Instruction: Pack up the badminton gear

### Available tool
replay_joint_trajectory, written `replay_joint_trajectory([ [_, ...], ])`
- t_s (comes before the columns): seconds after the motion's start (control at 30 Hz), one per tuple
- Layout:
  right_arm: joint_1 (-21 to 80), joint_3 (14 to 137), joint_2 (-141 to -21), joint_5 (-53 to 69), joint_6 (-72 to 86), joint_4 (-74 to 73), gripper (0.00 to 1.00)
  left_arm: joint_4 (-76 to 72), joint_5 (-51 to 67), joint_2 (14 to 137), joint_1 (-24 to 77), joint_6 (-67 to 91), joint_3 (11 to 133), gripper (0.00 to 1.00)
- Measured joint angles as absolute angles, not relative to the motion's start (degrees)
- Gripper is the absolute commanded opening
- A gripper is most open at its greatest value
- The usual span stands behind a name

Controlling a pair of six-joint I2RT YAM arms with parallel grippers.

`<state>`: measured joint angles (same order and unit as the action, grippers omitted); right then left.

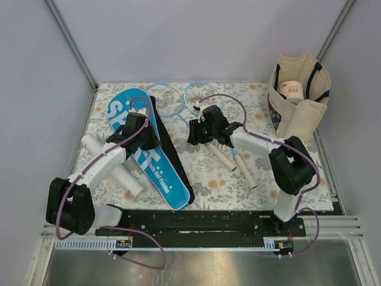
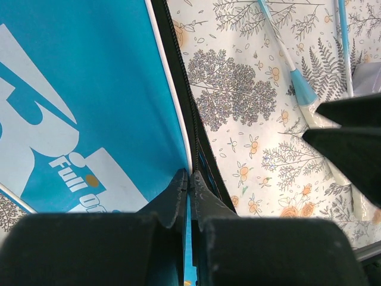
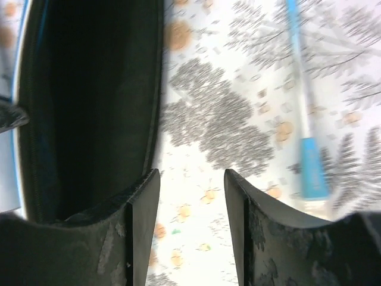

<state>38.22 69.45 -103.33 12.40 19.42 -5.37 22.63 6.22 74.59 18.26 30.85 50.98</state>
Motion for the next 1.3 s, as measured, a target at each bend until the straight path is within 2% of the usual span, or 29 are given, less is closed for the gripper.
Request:
replay_joint_trajectory([
  [0.27, 37.8, 78.9, -109.2, 1.3, 7.6, -14.0, 0.58, 22.9, 6.3, 74.6, 18.2, 31.1, 51.0, 0.00],
  [0.6, 36.8, 86.0, -119.0, -1.0, 4.1, -19.7, 0.57, 23.1, 7.0, 74.6, 17.8, 32.2, 50.1, 0.00],
  [0.7, 36.8, 88.2, -121.4, -1.0, 4.2, -20.8, 0.49, 23.0, 7.5, 74.6, 17.5, 32.9, 50.0, 0.00],
  [0.83, 36.8, 88.8, -122.7, -1.0, 5.0, -21.3, 0.31, 23.0, 8.0, 74.6, 17.0, 33.3, 50.0, 0.00],
  [1.0, 36.7, 88.8, -122.7, 0.7, 7.5, -21.1, 0.17, 23.0, 8.9, 74.6, 15.8, 33.5, 50.0, 0.00],
  [1.1, 36.7, 87.6, -122.5, 2.6, 9.0, -18.8, 0.05, 23.0, 9.3, 74.6, 14.7, 33.5, 50.0, 0.00],
  [1.17, 36.7, 86.8, -122.3, 3.5, 9.6, -17.3, 0.00, 23.0, 9.6, 74.6, 14.1, 33.5, 50.0, 0.00],
  [1.3, 36.7, 83.9, -120.6, 4.3, 10.9, -15.2, 0.00, 23.0, 10.1, 74.6, 13.3, 33.5, 50.0, 0.00],
])
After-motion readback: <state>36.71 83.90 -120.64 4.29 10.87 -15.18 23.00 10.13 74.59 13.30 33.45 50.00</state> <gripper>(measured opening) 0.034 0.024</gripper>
